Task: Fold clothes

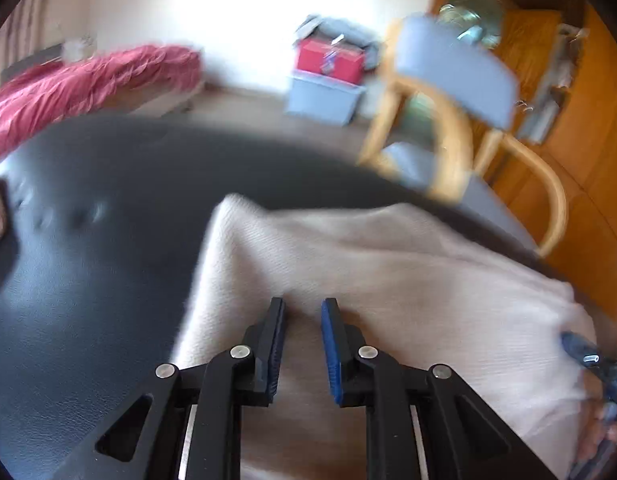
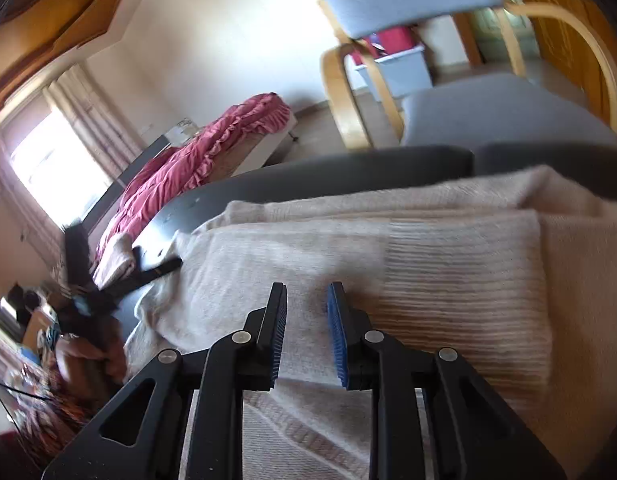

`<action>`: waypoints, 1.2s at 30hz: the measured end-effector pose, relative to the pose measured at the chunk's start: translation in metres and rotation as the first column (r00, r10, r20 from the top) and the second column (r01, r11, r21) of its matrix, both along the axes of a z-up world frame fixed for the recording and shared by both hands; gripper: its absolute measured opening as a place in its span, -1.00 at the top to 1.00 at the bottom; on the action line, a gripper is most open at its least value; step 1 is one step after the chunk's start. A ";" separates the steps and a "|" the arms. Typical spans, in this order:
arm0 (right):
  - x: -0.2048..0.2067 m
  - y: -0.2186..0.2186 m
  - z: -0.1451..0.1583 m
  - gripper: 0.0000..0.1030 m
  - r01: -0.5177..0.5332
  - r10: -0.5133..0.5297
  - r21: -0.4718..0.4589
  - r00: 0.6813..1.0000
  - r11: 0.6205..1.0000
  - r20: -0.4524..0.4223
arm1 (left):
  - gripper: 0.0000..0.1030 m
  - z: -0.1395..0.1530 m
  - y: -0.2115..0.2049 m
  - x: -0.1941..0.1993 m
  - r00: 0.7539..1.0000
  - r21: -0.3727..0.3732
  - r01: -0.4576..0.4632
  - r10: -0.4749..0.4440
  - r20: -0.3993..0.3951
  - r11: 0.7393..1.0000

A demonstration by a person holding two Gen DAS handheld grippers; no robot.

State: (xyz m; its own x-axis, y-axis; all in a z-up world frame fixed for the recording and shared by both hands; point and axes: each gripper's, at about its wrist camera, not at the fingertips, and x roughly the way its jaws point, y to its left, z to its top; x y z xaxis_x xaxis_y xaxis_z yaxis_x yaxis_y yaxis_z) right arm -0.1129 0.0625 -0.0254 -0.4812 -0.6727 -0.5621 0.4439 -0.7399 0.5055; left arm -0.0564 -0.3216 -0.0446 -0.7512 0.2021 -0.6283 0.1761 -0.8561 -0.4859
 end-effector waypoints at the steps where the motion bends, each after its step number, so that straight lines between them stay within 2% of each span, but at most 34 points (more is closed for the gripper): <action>1: -0.001 0.002 -0.002 0.55 0.004 -0.004 -0.009 1.000 1.000 0.014 | 0.77 -0.004 -0.003 -0.003 1.000 0.011 -0.008 0.008 0.005 1.000; 2: -0.003 0.004 -0.004 0.55 0.008 -0.007 -0.018 1.000 1.000 0.028 | 0.99 -0.009 -0.006 -0.006 1.000 0.021 -0.017 0.017 0.011 1.000; 4: -0.004 0.004 -0.006 0.55 0.009 -0.008 -0.022 0.999 1.000 0.039 | 1.00 -0.018 -0.011 -0.013 0.999 0.042 -0.034 0.033 0.022 0.999; 6: -0.001 0.002 -0.001 0.55 0.015 -0.016 0.006 1.000 1.000 0.013 | 1.00 -0.027 -0.017 -0.019 0.998 0.062 -0.051 0.049 0.033 0.997; 9: 0.010 -0.010 0.017 0.55 0.018 -0.012 0.061 0.996 0.998 -0.087 | 0.95 -0.027 -0.015 -0.025 0.999 0.040 -0.045 0.043 0.027 0.998; 11: 0.020 -0.023 0.032 0.55 0.008 0.009 0.105 0.986 0.994 -0.164 | 0.94 -0.025 -0.012 -0.026 0.999 0.058 -0.042 0.041 0.017 0.997; 12: 0.021 -0.038 0.037 0.55 -0.016 0.040 0.142 0.984 0.990 -0.172 | 0.94 -0.024 -0.010 -0.026 0.999 0.065 -0.043 0.042 0.015 0.997; 13: 0.021 -0.054 0.040 0.55 -0.046 0.074 0.166 0.983 0.985 -0.166 | 0.94 -0.023 -0.008 -0.025 0.999 0.066 -0.044 0.043 0.014 0.997; 17: 0.009 -0.121 0.040 0.56 -0.140 0.161 0.166 0.979 0.976 -0.127 | 0.94 -0.022 -0.006 -0.027 0.999 0.044 -0.047 0.047 0.017 0.998; 20: -0.003 -0.168 0.023 0.61 -0.199 0.215 0.176 0.974 0.964 -0.074 | 0.94 -0.027 -0.009 -0.013 0.999 0.041 -0.051 0.050 0.017 0.998; 23: -0.021 -0.188 0.003 0.62 -0.195 0.203 0.197 0.979 0.961 -0.019 | 0.94 -0.026 -0.012 -0.010 0.998 0.039 -0.055 0.054 0.020 0.998; 24: -0.027 -0.182 0.001 0.72 -0.180 0.181 0.162 0.983 0.970 0.006 | 0.94 -0.026 -0.013 -0.009 0.998 0.038 -0.056 0.055 0.021 0.998; 26: -0.036 -0.164 -0.001 0.73 -0.133 0.130 0.109 0.991 0.985 0.040 | 0.94 -0.025 -0.012 -0.010 0.998 0.031 -0.056 0.056 0.024 0.998; 28: -0.036 -0.137 0.002 0.77 -0.092 0.089 0.100 0.995 0.991 0.034 | 0.94 -0.026 -0.011 -0.011 0.998 0.032 -0.056 0.056 0.024 0.998; 31: -0.027 -0.086 0.008 0.77 0.030 -0.031 0.124 1.000 0.992 0.005 | 0.94 -0.027 -0.013 -0.009 0.998 0.041 -0.056 0.055 0.023 0.998; 35: -0.023 -0.012 0.005 0.78 0.185 -0.187 0.105 0.982 0.977 0.011 | 0.94 -0.026 -0.012 -0.007 0.998 0.045 -0.056 0.055 0.024 0.997; 36: -0.022 0.005 0.003 0.85 0.224 -0.227 0.089 0.974 0.971 0.022 | 0.95 -0.026 -0.012 -0.007 0.998 0.045 -0.055 0.054 0.024 0.997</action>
State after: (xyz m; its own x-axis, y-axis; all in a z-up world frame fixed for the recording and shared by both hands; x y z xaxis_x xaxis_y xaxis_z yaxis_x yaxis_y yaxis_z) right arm -0.1351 0.0678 -0.0229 -0.5959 -0.4980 -0.6300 0.2453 -0.8599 0.4477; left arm -0.0634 -0.3340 -0.0708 -0.7477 0.1901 -0.6362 0.2336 -0.8216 -0.5200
